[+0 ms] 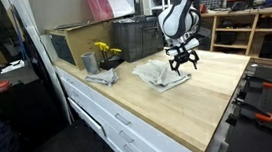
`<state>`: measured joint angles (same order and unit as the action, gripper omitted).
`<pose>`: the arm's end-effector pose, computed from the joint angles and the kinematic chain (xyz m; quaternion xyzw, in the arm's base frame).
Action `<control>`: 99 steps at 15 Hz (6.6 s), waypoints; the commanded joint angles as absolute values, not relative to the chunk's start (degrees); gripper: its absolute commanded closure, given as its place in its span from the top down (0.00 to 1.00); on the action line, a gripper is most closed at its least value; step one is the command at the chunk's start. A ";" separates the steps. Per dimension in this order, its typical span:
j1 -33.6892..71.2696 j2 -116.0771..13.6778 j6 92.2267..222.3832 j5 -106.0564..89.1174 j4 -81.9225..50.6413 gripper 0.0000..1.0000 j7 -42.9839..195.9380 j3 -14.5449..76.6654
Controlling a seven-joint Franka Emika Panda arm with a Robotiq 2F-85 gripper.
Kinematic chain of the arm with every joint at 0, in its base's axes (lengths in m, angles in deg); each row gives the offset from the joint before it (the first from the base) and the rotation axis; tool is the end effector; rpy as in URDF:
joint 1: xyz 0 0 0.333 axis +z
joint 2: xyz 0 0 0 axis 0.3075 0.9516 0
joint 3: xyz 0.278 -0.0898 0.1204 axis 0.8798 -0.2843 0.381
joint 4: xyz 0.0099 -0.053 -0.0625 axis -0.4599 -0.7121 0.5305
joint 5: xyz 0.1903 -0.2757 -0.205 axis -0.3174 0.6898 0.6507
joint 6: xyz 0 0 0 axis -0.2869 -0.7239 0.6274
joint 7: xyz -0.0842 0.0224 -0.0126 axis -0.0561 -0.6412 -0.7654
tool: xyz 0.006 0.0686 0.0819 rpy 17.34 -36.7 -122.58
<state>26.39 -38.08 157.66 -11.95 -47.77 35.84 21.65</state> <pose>0.5175 -0.0516 0.1350 0.8934 -0.4162 -0.1306 0.1074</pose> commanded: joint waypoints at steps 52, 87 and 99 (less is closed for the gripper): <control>24.25 -36.65 138.54 -6.95 -31.90 0.02 5.87 24.13; 27.25 3.71 110.20 6.91 45.37 0.02 11.78 23.98; 24.43 5.61 116.14 5.95 50.99 0.54 6.90 25.41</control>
<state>25.08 4.99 114.10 7.05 48.03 8.35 25.03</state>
